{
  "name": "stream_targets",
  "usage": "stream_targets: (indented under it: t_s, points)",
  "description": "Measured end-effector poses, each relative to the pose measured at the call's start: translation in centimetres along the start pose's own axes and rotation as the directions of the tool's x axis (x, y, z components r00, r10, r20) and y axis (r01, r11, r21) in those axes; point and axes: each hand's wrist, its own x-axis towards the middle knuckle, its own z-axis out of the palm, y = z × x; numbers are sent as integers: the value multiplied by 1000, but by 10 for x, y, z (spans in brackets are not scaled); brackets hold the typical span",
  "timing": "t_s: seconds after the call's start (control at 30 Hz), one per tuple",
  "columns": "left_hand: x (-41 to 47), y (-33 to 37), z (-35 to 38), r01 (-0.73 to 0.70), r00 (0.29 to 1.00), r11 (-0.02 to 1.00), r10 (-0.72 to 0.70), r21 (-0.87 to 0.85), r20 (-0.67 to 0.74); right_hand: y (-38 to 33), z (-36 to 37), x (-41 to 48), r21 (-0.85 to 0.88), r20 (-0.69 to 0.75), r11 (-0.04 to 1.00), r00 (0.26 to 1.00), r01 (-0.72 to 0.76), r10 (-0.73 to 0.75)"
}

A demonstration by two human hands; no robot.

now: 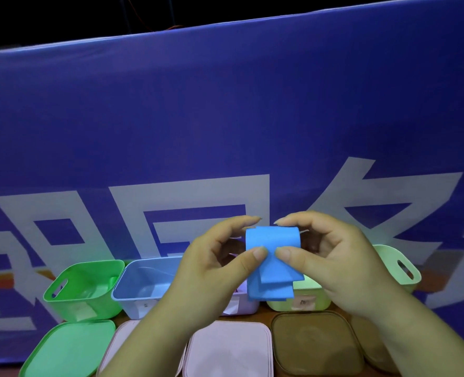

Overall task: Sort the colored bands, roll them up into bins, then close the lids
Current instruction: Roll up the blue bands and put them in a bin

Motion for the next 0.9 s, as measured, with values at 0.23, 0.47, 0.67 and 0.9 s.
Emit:
stream_targets:
  t_s: [0.23, 0.47, 0.67, 0.9]
  points:
    - [-2, 1, -2, -114, 993, 991, 113, 63, 20, -1, 0, 1, 23, -34, 999, 999, -35, 35]
    - [-2, 1, -1, -149, 989, 985, 150, 85, -7, -2, 2, 0, 51, -41, 996, 996, -75, 77]
    - [-3, -2, 1, -111, 992, 992, 113, 56, -48, -2, 2, -3, 1, -35, 996, 996, -84, 84]
    - [-4, -1, 1, -45, 997, 998, 47, 35, -65, 1, 3, -9, -89, -9, 996, 1000, 4, -5]
